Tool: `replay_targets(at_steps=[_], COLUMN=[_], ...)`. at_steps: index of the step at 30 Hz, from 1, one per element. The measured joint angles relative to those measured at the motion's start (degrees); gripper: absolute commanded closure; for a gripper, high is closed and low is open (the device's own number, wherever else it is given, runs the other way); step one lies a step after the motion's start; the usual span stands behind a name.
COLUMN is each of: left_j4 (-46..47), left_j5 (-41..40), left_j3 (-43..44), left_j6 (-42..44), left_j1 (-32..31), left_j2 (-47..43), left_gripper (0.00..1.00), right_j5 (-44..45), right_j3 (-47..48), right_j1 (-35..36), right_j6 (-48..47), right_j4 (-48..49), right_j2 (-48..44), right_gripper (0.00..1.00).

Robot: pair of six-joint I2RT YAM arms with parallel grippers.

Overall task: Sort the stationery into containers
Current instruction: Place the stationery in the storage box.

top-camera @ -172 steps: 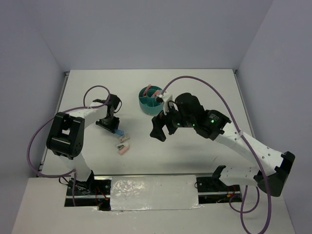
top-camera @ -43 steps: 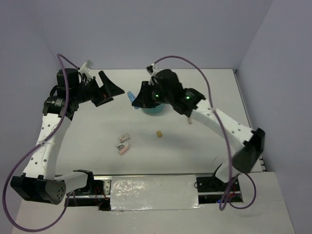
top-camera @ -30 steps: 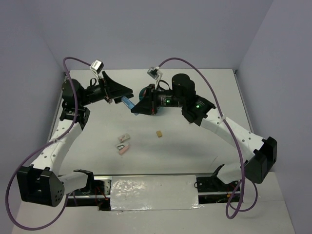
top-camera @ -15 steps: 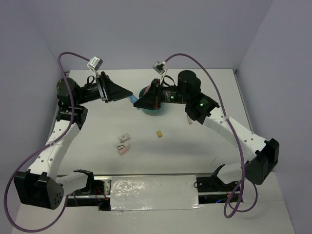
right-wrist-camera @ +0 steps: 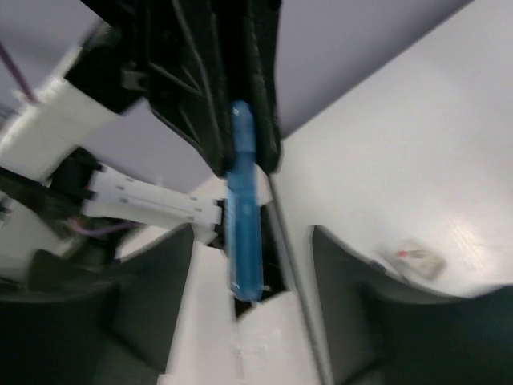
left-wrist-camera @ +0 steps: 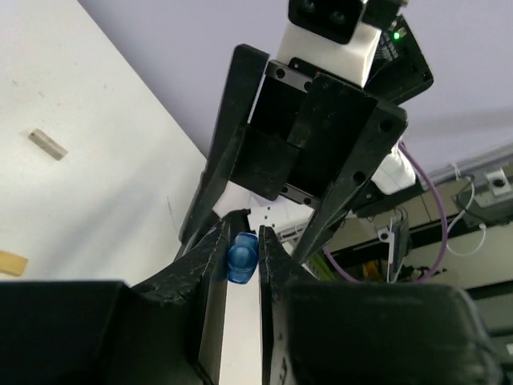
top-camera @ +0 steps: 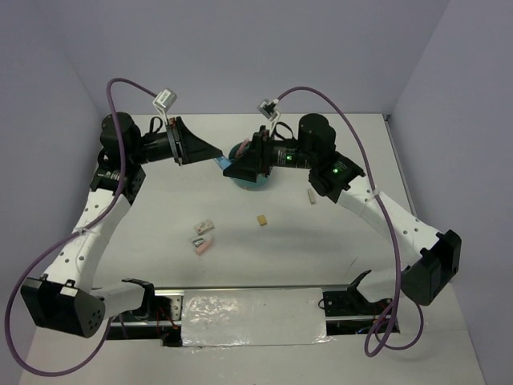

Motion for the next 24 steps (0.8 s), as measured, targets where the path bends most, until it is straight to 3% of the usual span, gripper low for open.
replay_targets(at_steps=[1, 4, 7, 11, 14, 19, 24], left_j4=[-1.84, -9.27, -18.25, -19.80, -18.25, -17.66, -16.96], left_j5=[-0.33, -4.48, -16.09, -32.48, -42.21, -50.23, -53.42], left_j3=[0.85, 4.63, 11.67, 14.58, 14.69, 16.65, 19.17], left_j6=[1.49, 6.97, 14.97, 22.36, 26.75, 30.53, 32.81], left_j1=[-0.20, -0.39, -0.52, -0.55, -0.57, -1.68, -4.79], left_j2=[0.35, 1.77, 5.62, 12.09, 20.31, 32.44, 36.28], left_gripper=[1.00, 1.00, 1.00, 1.00, 1.00, 1.00, 1.00], right_j5=[0.02, 1.20, 8.90, 26.86, 32.52, 36.13, 37.77], right_j3=[-0.61, -3.10, -4.37, -4.37, -4.31, -2.99, -2.69], right_j1=[-0.59, -3.52, -7.63, -11.63, -12.17, -12.17, -12.17], right_j6=[0.48, 0.72, 0.55, 0.39, -1.20, -4.68, -7.08], right_j4=[0.42, -0.17, -7.34, -21.92, -29.20, -37.99, -44.33], right_j2=[-0.22, -1.77, -4.98, -12.79, -19.67, -27.80, -31.08], right_gripper=[0.01, 0.00, 0.00, 0.00, 0.00, 0.00, 0.00])
